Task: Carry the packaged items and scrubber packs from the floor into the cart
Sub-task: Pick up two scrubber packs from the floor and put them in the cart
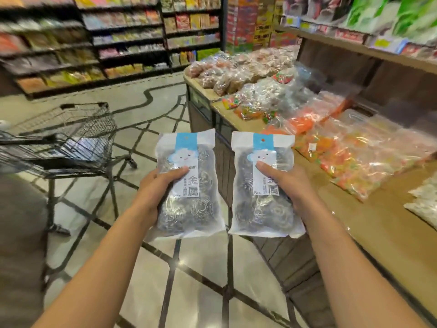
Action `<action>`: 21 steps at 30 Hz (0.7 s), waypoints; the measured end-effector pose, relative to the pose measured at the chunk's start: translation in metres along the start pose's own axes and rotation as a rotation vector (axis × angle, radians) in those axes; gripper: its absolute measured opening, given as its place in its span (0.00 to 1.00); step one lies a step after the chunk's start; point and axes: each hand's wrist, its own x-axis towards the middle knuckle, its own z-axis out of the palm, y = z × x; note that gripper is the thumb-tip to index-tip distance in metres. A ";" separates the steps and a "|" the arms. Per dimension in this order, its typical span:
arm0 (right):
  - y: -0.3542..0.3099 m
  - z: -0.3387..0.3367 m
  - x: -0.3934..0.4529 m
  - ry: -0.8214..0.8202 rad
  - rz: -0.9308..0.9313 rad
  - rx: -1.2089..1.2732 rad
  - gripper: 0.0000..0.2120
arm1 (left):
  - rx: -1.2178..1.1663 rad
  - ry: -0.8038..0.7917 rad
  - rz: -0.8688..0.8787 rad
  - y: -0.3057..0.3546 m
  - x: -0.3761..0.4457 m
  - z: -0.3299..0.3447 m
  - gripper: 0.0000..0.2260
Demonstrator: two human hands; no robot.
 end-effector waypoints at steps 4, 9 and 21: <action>-0.013 0.046 0.059 -0.073 0.002 -0.031 0.17 | -0.056 0.072 0.002 0.022 0.043 -0.019 0.20; -0.021 0.115 0.133 -0.146 -0.026 -0.077 0.19 | -0.098 0.110 0.003 0.042 0.114 -0.061 0.20; -0.052 0.299 0.296 -0.194 -0.040 -0.171 0.25 | -0.188 0.239 0.005 0.126 0.288 -0.182 0.23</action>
